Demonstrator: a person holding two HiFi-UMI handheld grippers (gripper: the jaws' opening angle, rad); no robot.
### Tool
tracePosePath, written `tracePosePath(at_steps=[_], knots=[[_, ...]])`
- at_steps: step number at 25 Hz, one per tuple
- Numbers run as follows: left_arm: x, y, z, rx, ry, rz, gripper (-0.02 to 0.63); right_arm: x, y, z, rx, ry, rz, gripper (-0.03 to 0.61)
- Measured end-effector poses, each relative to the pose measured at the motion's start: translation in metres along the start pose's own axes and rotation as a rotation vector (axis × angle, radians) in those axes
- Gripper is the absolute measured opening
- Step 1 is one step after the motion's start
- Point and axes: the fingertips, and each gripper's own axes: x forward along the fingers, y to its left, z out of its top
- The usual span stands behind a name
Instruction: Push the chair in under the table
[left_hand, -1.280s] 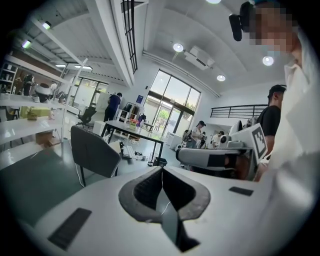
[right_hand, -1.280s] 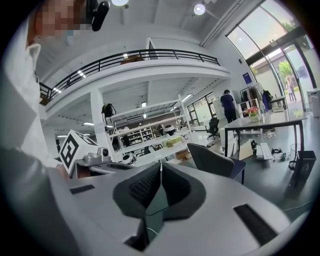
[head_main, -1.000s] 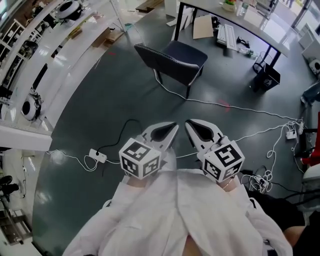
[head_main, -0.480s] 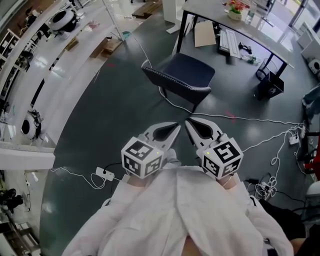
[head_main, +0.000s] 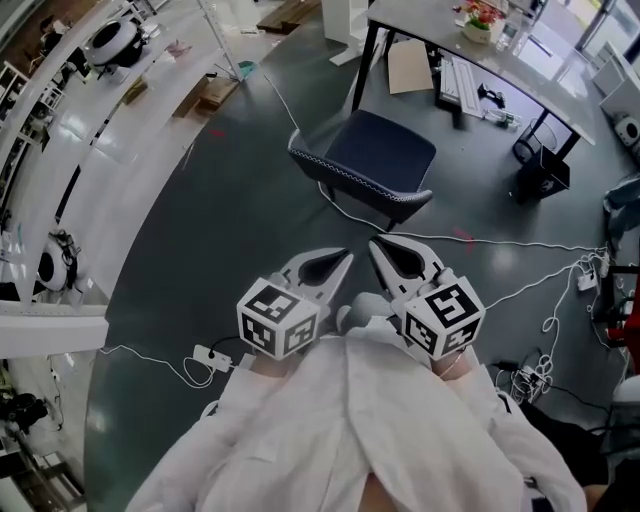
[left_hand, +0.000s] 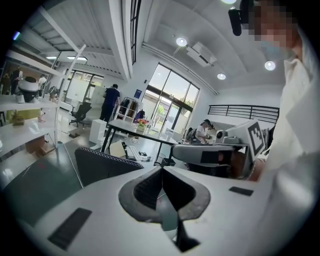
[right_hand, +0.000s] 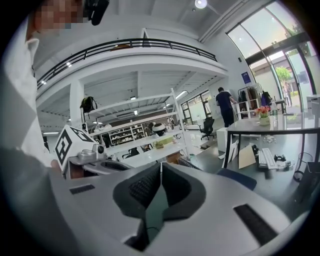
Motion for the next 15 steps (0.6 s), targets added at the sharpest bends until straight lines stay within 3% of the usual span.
tracePosePath(at_steps=[10, 15], knots=[[0.002, 0.058, 0.005, -0.064, 0.001, 0.07, 0.015, 0.051, -0.011, 0.005, 0.01, 0.029, 0.051, 0.032], [0.013, 0.085, 0.022, -0.057, 0.006, 0.079, 0.015, 0.079, -0.03, 0.017, 0.026, 0.035, 0.052, 0.032]])
